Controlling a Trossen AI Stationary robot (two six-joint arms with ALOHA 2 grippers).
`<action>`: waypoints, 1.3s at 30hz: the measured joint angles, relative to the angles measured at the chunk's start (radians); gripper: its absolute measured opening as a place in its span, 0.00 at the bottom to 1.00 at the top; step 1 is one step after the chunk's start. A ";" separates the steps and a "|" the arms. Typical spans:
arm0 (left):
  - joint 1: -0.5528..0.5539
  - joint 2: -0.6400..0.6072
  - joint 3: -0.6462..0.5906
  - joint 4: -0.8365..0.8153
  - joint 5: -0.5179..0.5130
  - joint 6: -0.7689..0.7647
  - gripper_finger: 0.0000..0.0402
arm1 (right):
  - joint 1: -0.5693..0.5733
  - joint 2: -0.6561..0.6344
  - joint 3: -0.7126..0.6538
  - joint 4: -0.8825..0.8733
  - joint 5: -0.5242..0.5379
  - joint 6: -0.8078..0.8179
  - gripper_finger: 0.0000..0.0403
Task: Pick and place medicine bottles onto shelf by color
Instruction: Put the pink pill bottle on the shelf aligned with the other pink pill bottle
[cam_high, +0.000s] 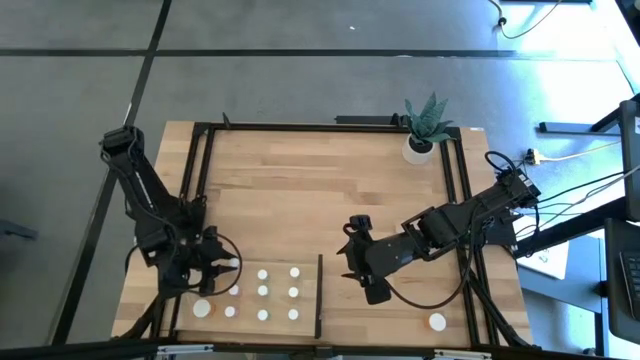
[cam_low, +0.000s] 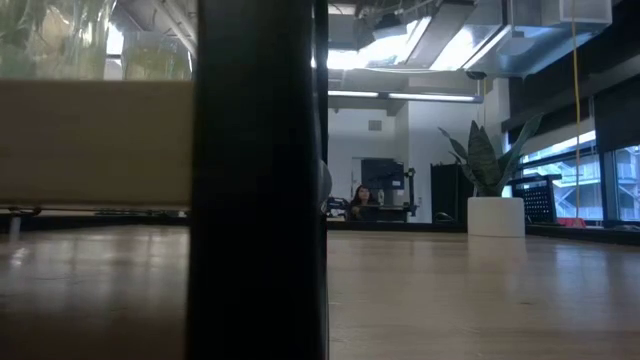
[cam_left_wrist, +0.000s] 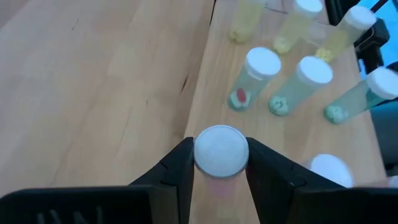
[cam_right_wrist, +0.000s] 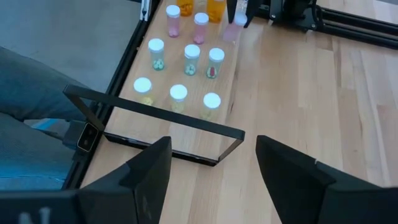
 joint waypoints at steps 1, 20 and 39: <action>0.000 0.000 -0.006 0.005 0.000 0.000 0.29 | 0.000 0.000 0.000 0.000 0.000 0.000 0.59; 0.000 0.032 -0.042 0.065 0.030 0.054 0.29 | 0.000 0.000 0.000 -0.001 0.000 -0.001 0.59; 0.002 0.032 -0.042 0.065 0.010 0.063 0.29 | 0.000 0.000 0.000 -0.001 0.000 0.003 0.59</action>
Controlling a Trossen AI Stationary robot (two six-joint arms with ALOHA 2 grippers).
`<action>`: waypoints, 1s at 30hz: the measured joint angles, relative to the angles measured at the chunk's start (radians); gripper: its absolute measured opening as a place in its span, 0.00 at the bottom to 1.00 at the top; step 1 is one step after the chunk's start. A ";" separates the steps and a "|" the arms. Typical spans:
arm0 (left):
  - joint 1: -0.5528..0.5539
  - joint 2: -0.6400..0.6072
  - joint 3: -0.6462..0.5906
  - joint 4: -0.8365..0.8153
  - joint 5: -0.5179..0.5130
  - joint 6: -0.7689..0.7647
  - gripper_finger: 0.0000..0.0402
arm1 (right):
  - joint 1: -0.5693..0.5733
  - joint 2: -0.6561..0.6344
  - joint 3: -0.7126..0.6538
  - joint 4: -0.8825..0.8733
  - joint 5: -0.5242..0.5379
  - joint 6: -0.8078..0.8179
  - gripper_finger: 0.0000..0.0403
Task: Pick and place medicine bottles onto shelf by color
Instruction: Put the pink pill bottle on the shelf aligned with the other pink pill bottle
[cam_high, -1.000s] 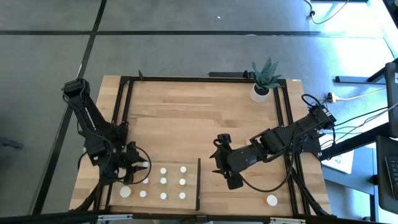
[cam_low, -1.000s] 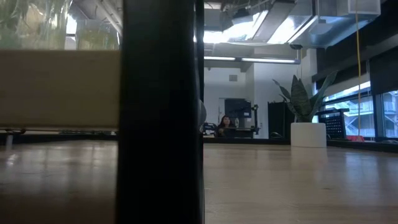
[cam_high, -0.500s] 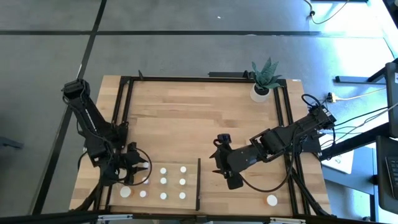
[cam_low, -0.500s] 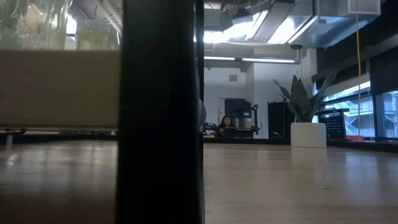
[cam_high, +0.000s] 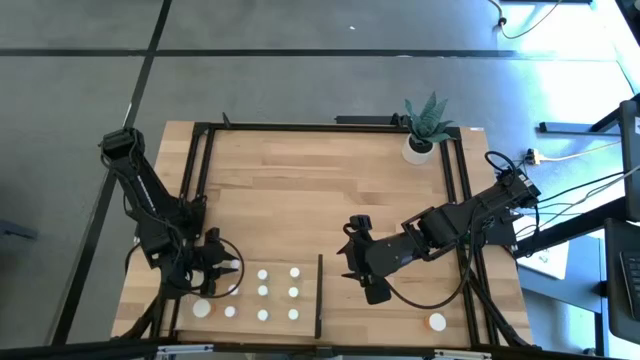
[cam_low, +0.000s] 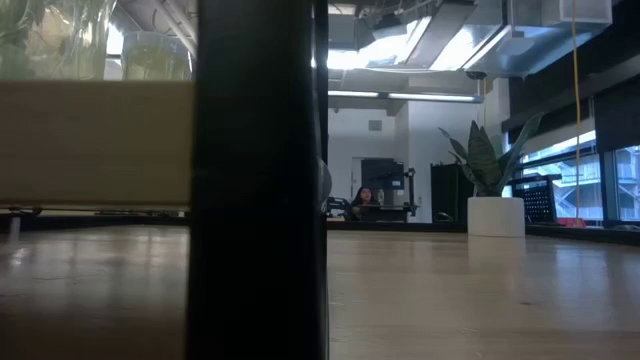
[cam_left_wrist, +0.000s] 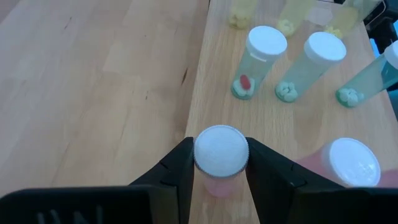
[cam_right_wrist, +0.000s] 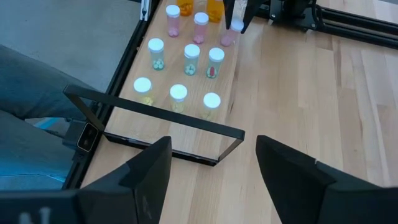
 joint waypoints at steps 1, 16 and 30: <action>0.000 0.000 0.000 0.000 -0.003 0.000 0.29 | 0.000 0.000 0.000 0.000 0.000 0.000 0.59; 0.007 0.010 0.000 0.020 0.003 0.034 0.29 | 0.000 0.000 0.000 0.000 0.000 0.000 0.59; 0.007 0.039 0.000 0.040 0.000 0.026 0.40 | 0.000 0.000 0.000 0.000 0.000 0.000 0.59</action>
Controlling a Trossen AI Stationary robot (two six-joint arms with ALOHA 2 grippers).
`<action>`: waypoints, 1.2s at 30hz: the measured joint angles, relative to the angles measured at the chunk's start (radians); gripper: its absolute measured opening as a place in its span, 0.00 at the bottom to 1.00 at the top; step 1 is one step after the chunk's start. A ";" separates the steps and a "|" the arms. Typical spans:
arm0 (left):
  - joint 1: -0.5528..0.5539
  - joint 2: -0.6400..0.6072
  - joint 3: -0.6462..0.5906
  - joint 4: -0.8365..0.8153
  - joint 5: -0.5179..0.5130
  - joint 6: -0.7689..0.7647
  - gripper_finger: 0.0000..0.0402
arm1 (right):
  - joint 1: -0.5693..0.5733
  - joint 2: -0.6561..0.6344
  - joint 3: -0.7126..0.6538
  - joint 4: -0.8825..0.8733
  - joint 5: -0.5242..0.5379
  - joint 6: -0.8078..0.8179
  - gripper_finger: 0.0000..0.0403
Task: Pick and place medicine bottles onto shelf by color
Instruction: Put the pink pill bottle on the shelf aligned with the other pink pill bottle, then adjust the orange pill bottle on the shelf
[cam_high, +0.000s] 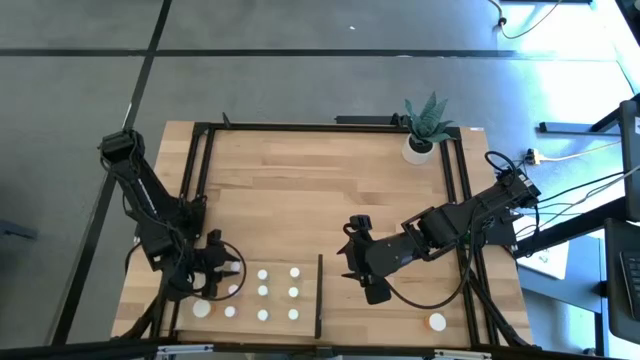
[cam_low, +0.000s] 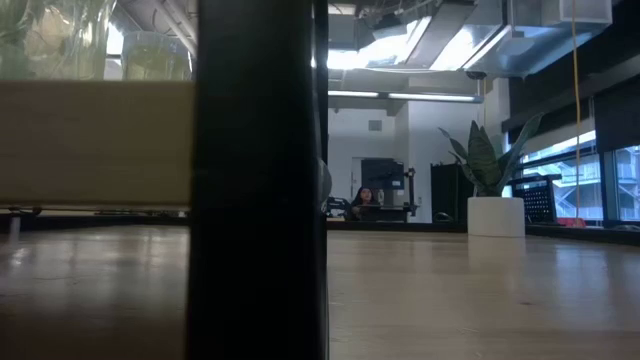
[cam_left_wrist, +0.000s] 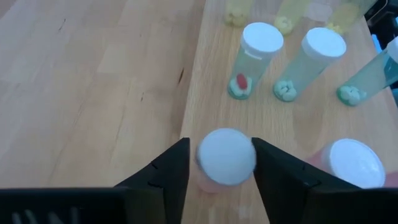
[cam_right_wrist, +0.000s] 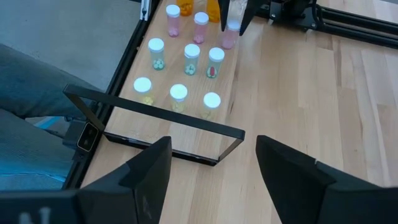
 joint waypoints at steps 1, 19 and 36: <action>0.000 0.000 0.000 -0.001 0.000 -0.001 0.41 | 0.000 0.000 0.000 0.000 0.000 0.000 0.59; -0.007 -0.020 0.018 0.001 0.012 -0.003 0.65 | 0.000 0.000 0.000 0.000 0.000 0.000 0.59; -0.030 -0.180 0.217 -0.405 0.043 0.044 0.66 | 0.000 0.000 0.000 0.000 0.000 0.000 0.59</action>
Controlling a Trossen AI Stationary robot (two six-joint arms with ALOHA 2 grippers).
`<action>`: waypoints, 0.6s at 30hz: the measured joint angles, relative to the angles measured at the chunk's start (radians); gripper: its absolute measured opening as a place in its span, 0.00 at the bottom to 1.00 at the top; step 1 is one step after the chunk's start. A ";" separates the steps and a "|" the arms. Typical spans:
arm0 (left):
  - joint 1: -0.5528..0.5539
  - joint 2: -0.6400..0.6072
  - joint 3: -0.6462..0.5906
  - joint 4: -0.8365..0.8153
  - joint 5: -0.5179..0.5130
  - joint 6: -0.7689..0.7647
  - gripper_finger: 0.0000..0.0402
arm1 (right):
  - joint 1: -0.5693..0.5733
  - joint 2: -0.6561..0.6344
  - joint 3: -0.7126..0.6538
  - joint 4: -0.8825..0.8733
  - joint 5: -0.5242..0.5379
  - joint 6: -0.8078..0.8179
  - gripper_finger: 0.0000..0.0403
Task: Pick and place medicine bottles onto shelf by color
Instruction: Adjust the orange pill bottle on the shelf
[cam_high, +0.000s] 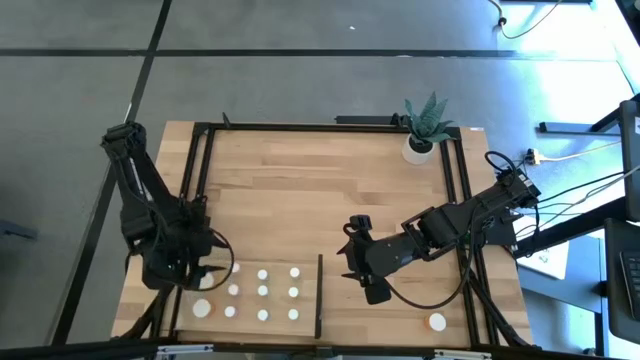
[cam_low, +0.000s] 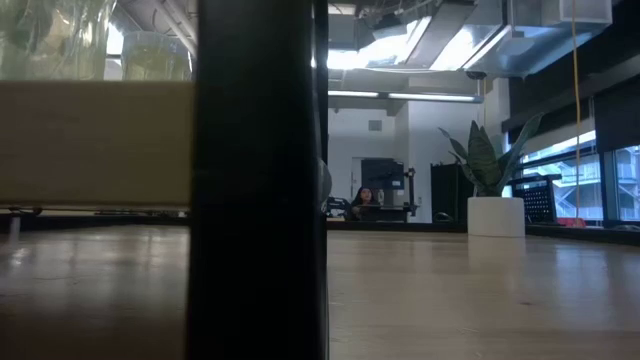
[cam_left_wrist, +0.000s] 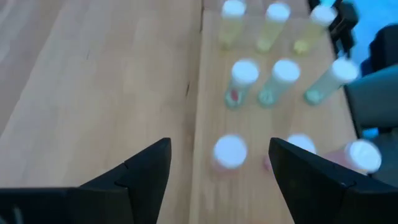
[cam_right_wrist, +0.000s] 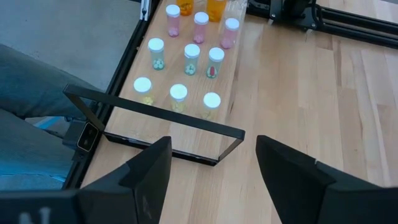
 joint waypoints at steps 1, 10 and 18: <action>0.003 0.001 0.019 -0.044 0.023 -0.021 0.66 | 0.000 0.000 0.000 0.000 0.000 0.000 0.59; 0.071 0.019 0.050 -0.265 0.296 -0.187 0.66 | 0.000 0.000 0.000 0.000 0.000 0.000 0.59; 0.099 0.071 0.049 -0.280 0.382 -0.205 0.66 | 0.000 0.000 0.000 0.000 0.000 0.000 0.59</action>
